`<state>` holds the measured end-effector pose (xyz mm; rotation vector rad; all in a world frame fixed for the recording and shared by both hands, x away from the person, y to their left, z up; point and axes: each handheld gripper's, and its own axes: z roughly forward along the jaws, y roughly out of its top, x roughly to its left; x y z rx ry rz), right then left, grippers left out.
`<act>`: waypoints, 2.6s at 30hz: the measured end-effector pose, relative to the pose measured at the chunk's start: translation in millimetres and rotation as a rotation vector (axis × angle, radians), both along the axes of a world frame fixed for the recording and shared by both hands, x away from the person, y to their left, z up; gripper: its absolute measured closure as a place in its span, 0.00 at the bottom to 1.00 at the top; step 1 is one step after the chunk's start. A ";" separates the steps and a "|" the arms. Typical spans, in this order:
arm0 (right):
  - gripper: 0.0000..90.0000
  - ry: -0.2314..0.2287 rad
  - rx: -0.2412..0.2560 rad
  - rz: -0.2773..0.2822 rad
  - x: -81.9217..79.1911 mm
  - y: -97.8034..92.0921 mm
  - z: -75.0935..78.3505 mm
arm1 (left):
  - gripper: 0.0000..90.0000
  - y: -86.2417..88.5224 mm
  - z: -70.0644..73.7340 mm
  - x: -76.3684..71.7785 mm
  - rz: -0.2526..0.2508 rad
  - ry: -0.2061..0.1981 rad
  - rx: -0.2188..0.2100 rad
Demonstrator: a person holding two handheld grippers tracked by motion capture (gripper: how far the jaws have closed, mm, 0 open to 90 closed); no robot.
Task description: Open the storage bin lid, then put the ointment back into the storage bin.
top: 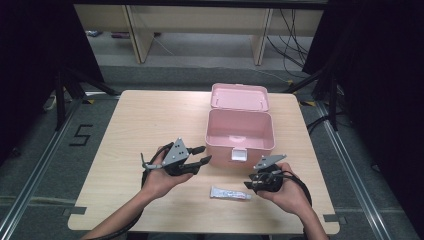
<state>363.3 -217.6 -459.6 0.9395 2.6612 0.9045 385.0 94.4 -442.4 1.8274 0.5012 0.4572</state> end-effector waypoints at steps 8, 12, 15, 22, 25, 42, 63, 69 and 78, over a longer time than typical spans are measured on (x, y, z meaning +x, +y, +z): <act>0.69 0.028 -0.007 0.002 -3.0 4.8 -0.6 | 0.56 13.7 -0.6 2.8 0.056 0.020 -0.023; 0.69 0.008 -0.006 0.003 -1.6 4.5 -1.5 | 0.56 16.7 1.2 2.7 0.062 0.018 -0.019; 0.69 0.005 -0.017 0.033 -0.6 4.7 0.4 | 0.55 18.4 1.8 2.8 0.065 0.018 -0.019; 0.69 0.013 -0.044 0.065 3.1 7.8 2.6 | 0.55 19.4 -0.8 3.8 0.073 0.032 -0.011; 0.70 0.040 -0.062 0.087 5.9 7.3 4.2 | 0.55 17.9 -0.6 5.0 0.073 0.038 -0.002; 0.71 0.116 -0.244 0.280 8.0 30.8 14.4 | 0.55 24.9 1.6 0.4 0.086 0.045 0.002; 0.70 0.181 -0.512 0.434 14.0 74.0 3.3 | 0.54 21.9 0.8 3.5 0.081 0.047 0.014; 0.71 0.171 -0.532 0.469 17.6 78.4 0.2 | 0.54 22.5 1.0 3.5 0.083 0.050 0.013; 0.71 0.152 -0.558 0.516 19.2 85.3 -4.9 | 0.54 21.9 1.1 3.7 0.080 0.049 0.014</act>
